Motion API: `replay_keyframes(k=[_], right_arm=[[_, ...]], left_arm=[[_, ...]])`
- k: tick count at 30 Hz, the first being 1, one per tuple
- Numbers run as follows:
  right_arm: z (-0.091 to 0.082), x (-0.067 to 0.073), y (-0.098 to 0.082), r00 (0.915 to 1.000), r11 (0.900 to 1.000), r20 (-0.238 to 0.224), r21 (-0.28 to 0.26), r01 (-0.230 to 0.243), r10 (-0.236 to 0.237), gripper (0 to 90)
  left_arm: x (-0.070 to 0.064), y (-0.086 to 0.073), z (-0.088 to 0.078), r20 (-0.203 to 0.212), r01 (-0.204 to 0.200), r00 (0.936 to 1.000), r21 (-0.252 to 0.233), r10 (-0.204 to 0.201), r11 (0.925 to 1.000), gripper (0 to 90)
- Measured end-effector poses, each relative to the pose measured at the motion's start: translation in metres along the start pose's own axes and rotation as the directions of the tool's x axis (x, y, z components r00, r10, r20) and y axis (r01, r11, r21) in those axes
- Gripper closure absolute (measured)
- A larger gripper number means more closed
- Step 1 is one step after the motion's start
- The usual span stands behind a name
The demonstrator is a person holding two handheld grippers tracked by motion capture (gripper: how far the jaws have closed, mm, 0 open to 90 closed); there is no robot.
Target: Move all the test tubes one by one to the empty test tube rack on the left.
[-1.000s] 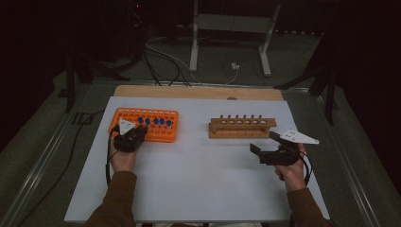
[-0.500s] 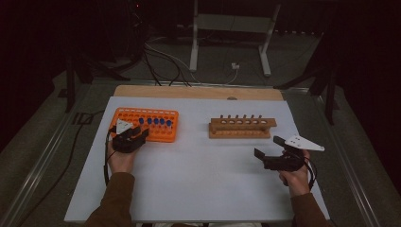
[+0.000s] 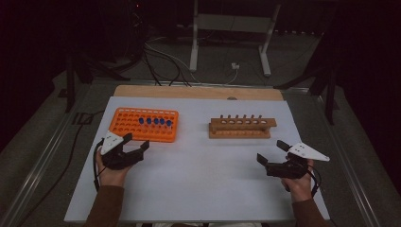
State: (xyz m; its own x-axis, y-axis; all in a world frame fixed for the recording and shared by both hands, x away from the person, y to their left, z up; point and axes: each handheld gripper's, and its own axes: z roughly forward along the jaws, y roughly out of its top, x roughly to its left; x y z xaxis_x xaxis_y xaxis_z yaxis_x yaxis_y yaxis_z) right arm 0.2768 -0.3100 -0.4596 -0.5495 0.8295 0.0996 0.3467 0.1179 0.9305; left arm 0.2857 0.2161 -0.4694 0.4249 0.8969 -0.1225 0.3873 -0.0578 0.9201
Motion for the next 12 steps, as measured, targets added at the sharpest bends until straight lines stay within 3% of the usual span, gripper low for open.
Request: replay_keyframes(k=[4,12], right_arm=[[-0.003,0.001,-0.002,0.9999,1.000,0.011,-0.020,0.007,-0.007,0.1],[-0.002,0.006,-0.005,0.9996,1.000,0.014,-0.018,0.025,-0.025,0.1]], left_arm=[[-0.007,-0.008,-0.018,-0.037,-0.021,0.9991,-0.004,0.021,0.9998,3.4],[-0.004,-0.005,-0.044,-0.082,-0.015,0.9966,-0.105,0.006,0.9943,0.6]])
